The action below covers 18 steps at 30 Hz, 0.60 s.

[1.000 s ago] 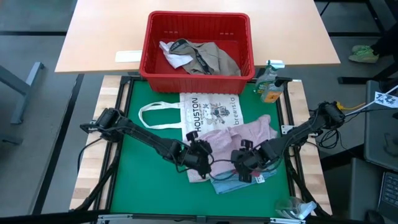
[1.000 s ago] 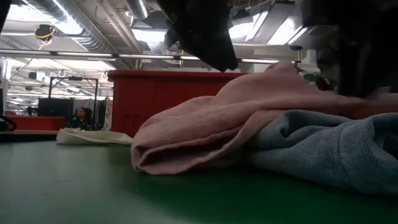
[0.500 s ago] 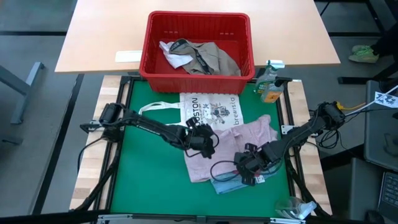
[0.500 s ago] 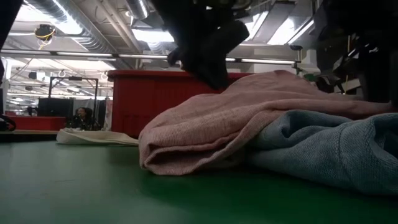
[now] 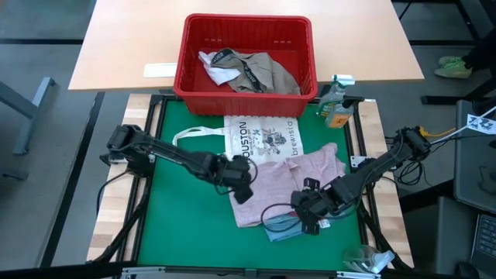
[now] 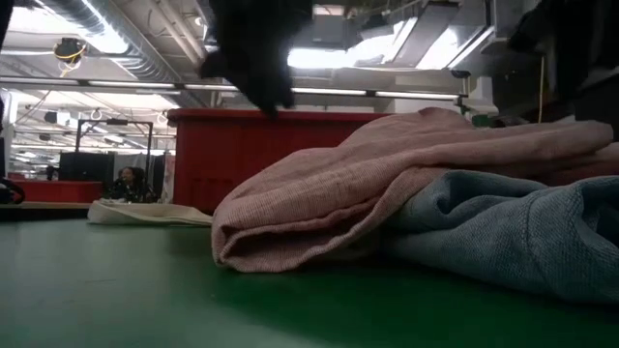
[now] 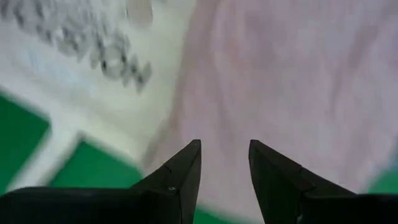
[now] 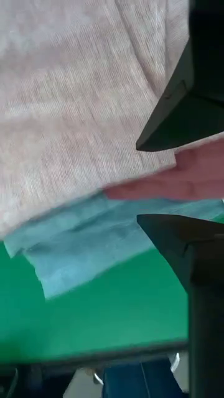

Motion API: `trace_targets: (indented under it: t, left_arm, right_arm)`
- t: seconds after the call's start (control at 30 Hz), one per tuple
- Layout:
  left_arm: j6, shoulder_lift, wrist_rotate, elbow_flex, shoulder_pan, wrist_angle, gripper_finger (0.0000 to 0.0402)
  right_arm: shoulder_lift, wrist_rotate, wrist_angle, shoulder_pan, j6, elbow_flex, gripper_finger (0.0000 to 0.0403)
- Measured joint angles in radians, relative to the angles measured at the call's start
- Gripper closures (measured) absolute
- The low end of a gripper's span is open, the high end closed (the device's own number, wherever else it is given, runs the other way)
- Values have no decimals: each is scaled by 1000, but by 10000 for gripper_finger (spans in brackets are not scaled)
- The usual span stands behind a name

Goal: Fold Laundry from Bin
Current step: Fold the pink shirt from the red laundry basket

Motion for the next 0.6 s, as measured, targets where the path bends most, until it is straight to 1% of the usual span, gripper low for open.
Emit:
trace_targets:
  t: [0.1, 0.2, 0.3, 0.4, 0.47, 0.53, 0.6]
  left_arm:
    - [-124, -2, 47, 1, -55, -63, 272]
    - [-256, 6, 49, -32, -115, -63, 272]
    - [-379, 8, 39, -91, -171, -53, 272]
    - [-503, 8, 9, -154, -210, 13, 272]
    - [-561, 8, -16, -200, -228, 81, 272]
    - [-577, 8, -23, -246, -238, 169, 272]
    - [-578, 8, -25, -284, -241, 213, 272]
  right_arm:
    - [0, 10, 1, 22, 0, 10, 228]
    - [0, 24, -3, 47, 0, 10, 228]
    - [0, 37, -2, 67, 0, 10, 228]
    - [0, 52, -1, 78, -1, 10, 228]
    - [0, 61, -1, 78, 0, 10, 228]
    - [0, 62, 0, 75, 0, 10, 228]
    - [0, 64, 0, 75, 0, 10, 228]
